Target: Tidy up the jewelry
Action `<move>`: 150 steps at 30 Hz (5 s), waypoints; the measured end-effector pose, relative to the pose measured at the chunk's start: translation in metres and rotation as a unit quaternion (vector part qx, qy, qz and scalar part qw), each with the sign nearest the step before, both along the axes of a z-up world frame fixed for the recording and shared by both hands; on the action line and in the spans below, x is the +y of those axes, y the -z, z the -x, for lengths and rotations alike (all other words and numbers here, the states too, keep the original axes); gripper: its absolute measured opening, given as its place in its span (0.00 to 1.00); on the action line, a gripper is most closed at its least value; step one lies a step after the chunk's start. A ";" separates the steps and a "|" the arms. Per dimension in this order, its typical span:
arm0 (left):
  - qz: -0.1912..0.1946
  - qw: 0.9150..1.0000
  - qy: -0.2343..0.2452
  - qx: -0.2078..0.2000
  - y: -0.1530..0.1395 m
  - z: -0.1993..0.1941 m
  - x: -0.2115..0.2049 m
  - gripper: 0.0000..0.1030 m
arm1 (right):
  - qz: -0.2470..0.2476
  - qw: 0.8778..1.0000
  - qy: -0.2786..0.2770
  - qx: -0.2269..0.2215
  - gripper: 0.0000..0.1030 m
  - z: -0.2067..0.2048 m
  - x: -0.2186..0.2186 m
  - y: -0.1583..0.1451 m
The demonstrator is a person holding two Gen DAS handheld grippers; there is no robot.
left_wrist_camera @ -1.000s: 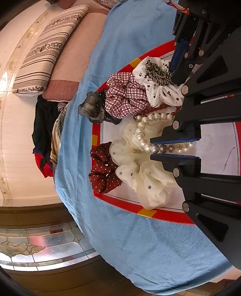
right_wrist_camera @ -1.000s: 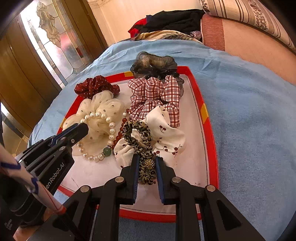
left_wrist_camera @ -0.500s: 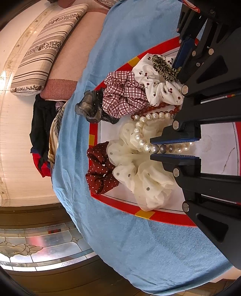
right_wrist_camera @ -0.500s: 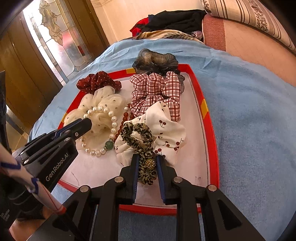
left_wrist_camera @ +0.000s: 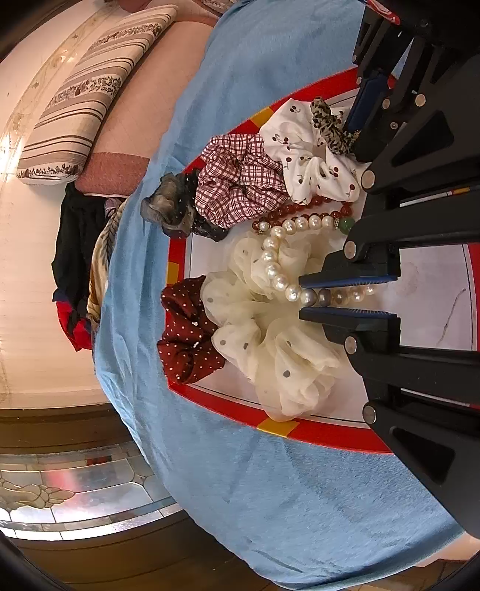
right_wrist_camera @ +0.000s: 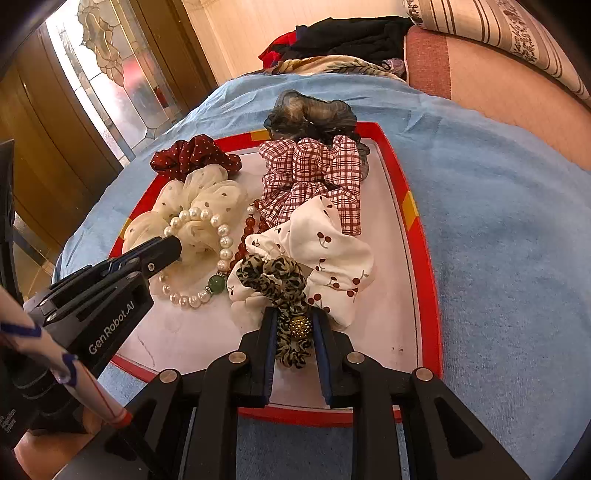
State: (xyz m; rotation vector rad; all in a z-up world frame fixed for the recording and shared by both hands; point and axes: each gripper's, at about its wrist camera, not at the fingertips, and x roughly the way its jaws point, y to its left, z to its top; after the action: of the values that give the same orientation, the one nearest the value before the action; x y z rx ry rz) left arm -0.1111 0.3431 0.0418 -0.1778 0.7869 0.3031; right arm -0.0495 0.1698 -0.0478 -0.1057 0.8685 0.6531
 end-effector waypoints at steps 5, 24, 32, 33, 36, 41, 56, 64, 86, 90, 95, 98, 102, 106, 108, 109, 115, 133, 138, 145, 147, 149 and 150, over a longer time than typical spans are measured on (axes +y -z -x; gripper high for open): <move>0.003 1.000 0.004 0.000 0.000 -0.001 -0.001 0.13 | 0.001 1.000 -0.002 -0.003 0.22 0.002 0.000 -0.002; -0.007 1.000 0.003 -0.013 -0.005 0.007 -0.007 0.39 | -0.016 1.000 -0.008 -0.007 0.34 0.016 -0.012 -0.016; -0.011 1.000 0.001 -0.023 -0.008 0.013 -0.008 0.49 | -0.016 1.000 -0.007 -0.008 0.39 0.021 -0.019 -0.018; -0.012 1.000 0.001 -0.024 -0.008 0.013 -0.008 0.51 | -0.015 1.000 -0.007 -0.008 0.40 0.022 -0.020 -0.018; -0.012 1.000 0.002 -0.025 -0.008 0.014 -0.010 0.54 | -0.014 1.000 -0.006 -0.009 0.43 0.023 -0.022 -0.019; -0.017 0.999 0.003 -0.034 -0.011 0.017 -0.012 0.59 | -0.021 1.000 -0.005 -0.010 0.48 0.026 -0.027 -0.022; -0.029 0.999 -0.001 -0.045 -0.013 0.025 -0.023 0.82 | -0.036 0.999 0.003 -0.015 0.56 0.036 -0.047 -0.034; -0.040 0.999 -0.007 -0.035 -0.008 0.031 -0.034 0.96 | -0.041 0.999 0.007 -0.025 0.68 0.048 -0.062 -0.046; -0.073 0.989 -0.085 -0.101 -0.072 0.140 -0.088 1.00 | -0.011 0.991 0.042 -0.127 0.84 0.122 -0.145 -0.097; -0.107 0.983 -0.090 -0.115 -0.089 0.174 -0.107 1.00 | -0.007 0.989 0.036 -0.143 0.86 0.142 -0.154 -0.103; -0.131 0.974 -0.121 -0.139 -0.094 0.199 -0.120 1.00 | -0.004 0.986 0.042 -0.160 0.89 0.160 -0.161 -0.106; -0.142 0.975 -0.120 -0.126 -0.091 0.197 -0.119 1.00 | 0.010 0.984 0.039 -0.172 0.90 0.167 -0.159 -0.101; -0.165 0.979 -0.110 -0.039 -0.075 0.178 -0.113 1.00 | 0.027 0.983 0.028 -0.179 0.90 0.172 -0.155 -0.091; -0.135 0.985 -0.107 -0.017 -0.057 0.170 -0.107 1.00 | 0.041 0.982 0.026 -0.185 0.90 0.171 -0.154 -0.084; -0.125 0.987 -0.105 -0.011 -0.052 0.167 -0.105 1.00 | 0.044 0.982 0.026 -0.184 0.90 0.169 -0.155 -0.081; -0.128 0.986 -0.107 -0.010 -0.050 0.165 -0.105 1.00 | 0.047 0.981 0.027 -0.184 0.90 0.168 -0.154 -0.079; -0.135 0.986 -0.101 -0.006 -0.044 0.159 -0.108 1.00 | 0.058 0.982 0.034 -0.175 0.90 0.158 -0.152 -0.068; -0.142 0.985 -0.100 -0.006 -0.043 0.159 -0.108 1.00 | 0.083 0.980 0.031 -0.177 0.90 0.153 -0.145 -0.055; -0.142 0.984 -0.103 -0.006 -0.043 0.160 -0.108 1.00 | 0.088 0.979 0.028 -0.183 0.90 0.156 -0.143 -0.055; -0.146 0.984 -0.106 -0.008 -0.044 0.161 -0.108 1.00 | 0.093 0.978 0.026 -0.185 0.90 0.157 -0.141 -0.054; -0.148 0.983 -0.107 -0.007 -0.044 0.161 -0.107 1.00 | 0.094 0.978 0.026 -0.186 0.90 0.158 -0.140 -0.053; -0.148 0.983 -0.106 -0.008 -0.045 0.162 -0.108 1.00 | 0.094 0.978 0.025 -0.185 0.90 0.158 -0.140 -0.053; -0.149 0.983 -0.108 -0.007 -0.045 0.161 -0.108 1.00 | 0.095 0.978 0.025 -0.185 0.90 0.158 -0.140 -0.053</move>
State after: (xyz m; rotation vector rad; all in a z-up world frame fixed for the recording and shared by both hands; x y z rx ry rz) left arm -0.2724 0.2349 0.0866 0.0168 0.6992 0.6185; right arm -0.2072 0.0303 0.0050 -0.3647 0.5691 0.4818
